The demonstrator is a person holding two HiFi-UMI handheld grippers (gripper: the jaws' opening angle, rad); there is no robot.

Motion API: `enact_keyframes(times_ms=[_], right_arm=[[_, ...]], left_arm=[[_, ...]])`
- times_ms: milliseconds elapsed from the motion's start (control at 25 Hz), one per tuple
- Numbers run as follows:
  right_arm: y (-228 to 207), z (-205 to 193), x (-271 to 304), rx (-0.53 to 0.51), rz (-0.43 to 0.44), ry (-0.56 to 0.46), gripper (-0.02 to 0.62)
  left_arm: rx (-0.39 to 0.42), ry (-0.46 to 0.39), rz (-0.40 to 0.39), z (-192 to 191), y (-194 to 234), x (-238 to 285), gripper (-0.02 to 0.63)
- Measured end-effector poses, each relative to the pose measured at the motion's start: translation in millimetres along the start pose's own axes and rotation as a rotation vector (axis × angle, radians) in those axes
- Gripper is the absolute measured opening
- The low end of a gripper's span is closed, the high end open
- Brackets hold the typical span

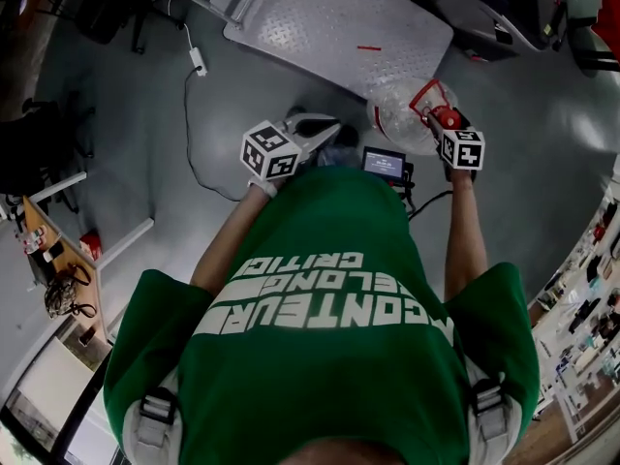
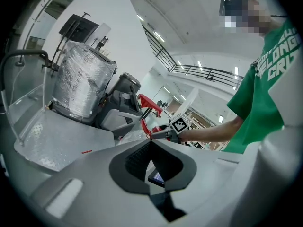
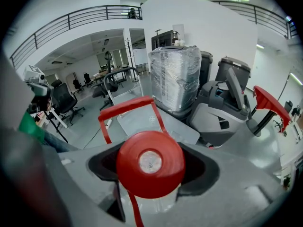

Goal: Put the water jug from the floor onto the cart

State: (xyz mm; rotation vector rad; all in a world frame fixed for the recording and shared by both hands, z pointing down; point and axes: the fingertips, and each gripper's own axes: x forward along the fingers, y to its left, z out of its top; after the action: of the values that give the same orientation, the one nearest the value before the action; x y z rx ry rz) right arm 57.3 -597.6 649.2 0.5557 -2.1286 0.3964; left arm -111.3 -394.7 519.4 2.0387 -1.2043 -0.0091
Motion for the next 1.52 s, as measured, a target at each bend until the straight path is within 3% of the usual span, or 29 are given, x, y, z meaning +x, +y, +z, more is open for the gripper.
enact_keyframes(times_ms=[400, 1120, 1520], right_arm=[[20, 33, 18, -0.040, 0.017, 0.023, 0.305], [37, 101, 31, -0.071, -0.036, 0.020, 0.305], [39, 135, 54, -0.038, -0.044, -0.001, 0.307]], left_arm=[[0.005, -0.009, -0.012, 11, 20, -15, 0.011], [-0.005, -0.056, -0.025, 40, 89, -59, 0.011], [0.017, -0.072, -0.006, 47, 118, -93, 0.010]])
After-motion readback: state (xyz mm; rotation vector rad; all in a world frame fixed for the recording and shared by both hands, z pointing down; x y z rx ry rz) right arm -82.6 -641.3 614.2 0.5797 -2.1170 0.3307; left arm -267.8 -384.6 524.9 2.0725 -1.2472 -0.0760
